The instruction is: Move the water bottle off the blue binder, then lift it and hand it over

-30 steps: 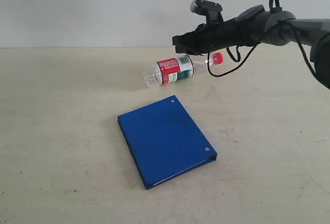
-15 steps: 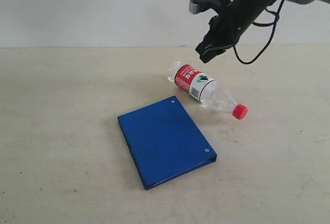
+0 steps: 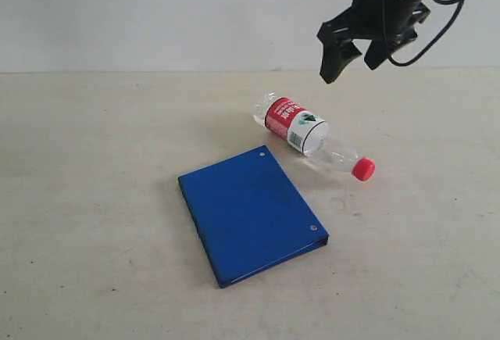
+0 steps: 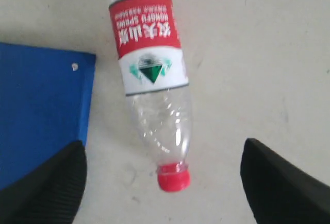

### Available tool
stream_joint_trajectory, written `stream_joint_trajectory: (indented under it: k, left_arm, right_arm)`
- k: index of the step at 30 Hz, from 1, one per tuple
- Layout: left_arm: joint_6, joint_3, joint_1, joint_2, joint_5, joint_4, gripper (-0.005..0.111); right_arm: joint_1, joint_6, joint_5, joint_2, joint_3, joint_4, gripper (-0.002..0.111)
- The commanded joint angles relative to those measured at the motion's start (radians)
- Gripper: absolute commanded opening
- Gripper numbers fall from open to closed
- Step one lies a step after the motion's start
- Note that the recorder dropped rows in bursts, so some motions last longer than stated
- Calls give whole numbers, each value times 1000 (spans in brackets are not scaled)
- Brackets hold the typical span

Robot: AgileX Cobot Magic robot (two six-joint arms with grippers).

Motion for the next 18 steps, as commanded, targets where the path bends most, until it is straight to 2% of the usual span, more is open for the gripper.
stream_joint_trajectory:
  k: [1,5,10,14,18]
  left_arm:
    - [3,-2,-7,-3,-8,-10,4]
    - [3,-2,-7,-3,-8,-10,4]
    - [3,-2,-7,-3,-8,-10,4]
    - [3,-2,-7,-3,-8,-10,4]
    - [3,-2,-7,-3,-8,-10,4]
  right_arm:
    - [-1,10,7,-111,196,16,72]
    - [-1,-37,7,-186,347,43,72]
    - [1,-102,7,-185,454,107,72]
    - [1,-71,-53,-182,497,12,72]
    - [1,-71,-159,-178,501,25,72]
